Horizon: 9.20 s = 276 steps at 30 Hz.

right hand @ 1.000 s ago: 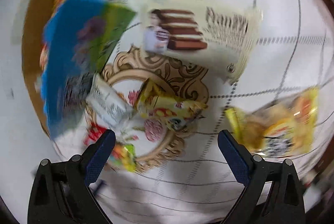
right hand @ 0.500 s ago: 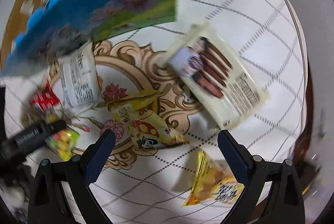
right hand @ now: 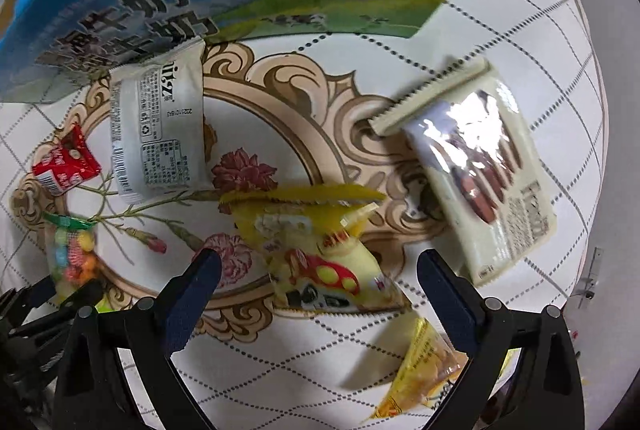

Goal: Organize snacks
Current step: 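Grasp the clear candy bag with the left tool while the right tool grasps the yellow Guoba bag, then carry both bags into the box and open both tools, then move both tools back toward the snacks left on the mat, then grasp the small red packet with the left tool while the right tool grasps the yellow cake bag, then carry both packets into the box and open both tools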

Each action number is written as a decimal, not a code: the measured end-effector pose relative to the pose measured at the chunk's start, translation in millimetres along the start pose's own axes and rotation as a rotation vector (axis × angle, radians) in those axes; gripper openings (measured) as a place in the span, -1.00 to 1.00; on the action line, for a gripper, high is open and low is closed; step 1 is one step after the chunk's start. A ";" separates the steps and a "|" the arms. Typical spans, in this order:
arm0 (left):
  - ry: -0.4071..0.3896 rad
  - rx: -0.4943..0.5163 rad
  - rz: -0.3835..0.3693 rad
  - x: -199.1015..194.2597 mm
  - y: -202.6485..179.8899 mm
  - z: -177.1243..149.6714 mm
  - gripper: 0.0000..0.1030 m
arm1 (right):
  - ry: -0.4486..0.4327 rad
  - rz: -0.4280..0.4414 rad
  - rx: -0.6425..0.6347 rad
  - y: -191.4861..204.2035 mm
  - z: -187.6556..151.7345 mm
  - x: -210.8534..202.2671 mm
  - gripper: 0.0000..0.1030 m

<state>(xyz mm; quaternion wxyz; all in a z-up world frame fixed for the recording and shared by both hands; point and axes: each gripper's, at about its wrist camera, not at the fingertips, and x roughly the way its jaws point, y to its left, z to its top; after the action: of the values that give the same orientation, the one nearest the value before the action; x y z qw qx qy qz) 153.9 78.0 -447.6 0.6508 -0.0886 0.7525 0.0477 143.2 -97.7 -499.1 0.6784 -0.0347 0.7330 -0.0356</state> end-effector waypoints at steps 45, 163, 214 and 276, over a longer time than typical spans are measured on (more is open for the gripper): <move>-0.084 0.029 0.083 4.5 -33.1 23.2 -0.11 | 0.149 0.352 0.459 -4.9 -64.4 72.4 0.05; -0.262 0.066 0.044 -88.7 -33.3 -15.2 0.98 | -0.002 0.123 0.056 -137.1 -101.7 -41.5 0.94; -0.126 0.244 0.116 -7.7 -35.5 55.2 -0.14 | 0.153 0.362 0.281 -18.8 -60.8 42.5 -0.02; -0.409 0.160 -0.152 -229.4 -42.5 193.3 -0.23 | -0.285 0.483 0.013 11.3 115.9 -177.6 -0.13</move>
<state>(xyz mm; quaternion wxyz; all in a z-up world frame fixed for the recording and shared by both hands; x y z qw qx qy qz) 381.4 88.9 -247.8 0.7965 -0.0815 0.5975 -0.0445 272.4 -69.5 -333.0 0.7637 0.1406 0.6170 0.1277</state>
